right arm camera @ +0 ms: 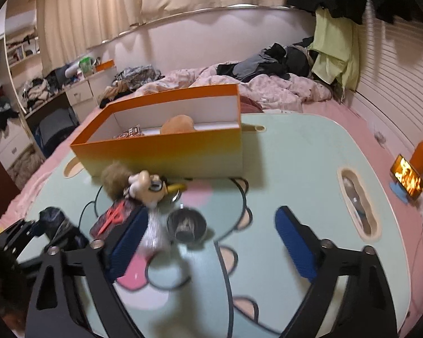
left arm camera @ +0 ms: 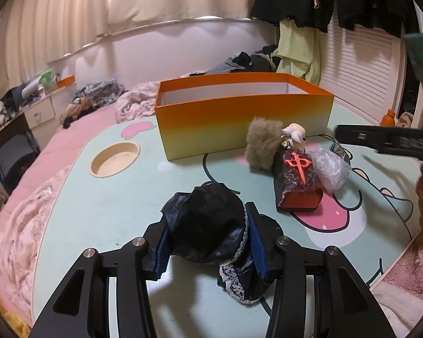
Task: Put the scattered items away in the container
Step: 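Grasp the black lace cloth with the left gripper while the right gripper grasps the metal cup, then carry the black cloth and metal cup into the orange box and open both grippers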
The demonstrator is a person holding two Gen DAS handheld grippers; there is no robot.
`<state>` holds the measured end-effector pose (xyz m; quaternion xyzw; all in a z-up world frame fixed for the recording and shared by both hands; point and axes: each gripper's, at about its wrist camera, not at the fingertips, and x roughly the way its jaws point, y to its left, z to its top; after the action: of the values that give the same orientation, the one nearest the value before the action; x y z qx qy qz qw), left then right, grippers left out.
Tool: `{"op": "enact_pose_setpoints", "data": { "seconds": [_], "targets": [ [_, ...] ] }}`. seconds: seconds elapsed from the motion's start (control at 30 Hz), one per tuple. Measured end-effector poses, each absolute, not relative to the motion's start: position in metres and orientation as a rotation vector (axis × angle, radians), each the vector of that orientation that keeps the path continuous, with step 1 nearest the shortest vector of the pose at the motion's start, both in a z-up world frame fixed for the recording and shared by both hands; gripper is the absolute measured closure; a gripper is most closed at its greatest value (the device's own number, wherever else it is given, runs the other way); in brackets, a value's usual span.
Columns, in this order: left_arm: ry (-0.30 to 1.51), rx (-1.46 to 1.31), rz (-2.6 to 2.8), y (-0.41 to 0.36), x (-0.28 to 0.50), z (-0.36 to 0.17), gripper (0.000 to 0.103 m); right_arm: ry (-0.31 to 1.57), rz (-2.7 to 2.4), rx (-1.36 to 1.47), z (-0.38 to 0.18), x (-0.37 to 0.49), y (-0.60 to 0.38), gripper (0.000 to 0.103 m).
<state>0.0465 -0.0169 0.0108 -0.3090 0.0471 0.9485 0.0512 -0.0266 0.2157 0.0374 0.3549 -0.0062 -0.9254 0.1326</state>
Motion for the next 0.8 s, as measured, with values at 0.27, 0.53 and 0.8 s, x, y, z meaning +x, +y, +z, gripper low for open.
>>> {"op": "enact_pose_setpoints", "data": {
  "seconds": [0.27,0.53,0.8],
  "targets": [
    [0.144,-0.942,2.885,-0.015,0.047,0.01,0.057,0.048,-2.634,1.153,0.012,-0.043,0.209,0.06],
    [0.141,-0.944,2.882,-0.014,0.047,0.01,0.057,0.212,-2.684,1.086,0.002,-0.023,0.199,0.071],
    [0.097,-0.905,2.895,-0.015,0.052,0.016,0.059,0.077,-2.679,0.865,0.022,0.006,0.215,0.071]
  ]
}}
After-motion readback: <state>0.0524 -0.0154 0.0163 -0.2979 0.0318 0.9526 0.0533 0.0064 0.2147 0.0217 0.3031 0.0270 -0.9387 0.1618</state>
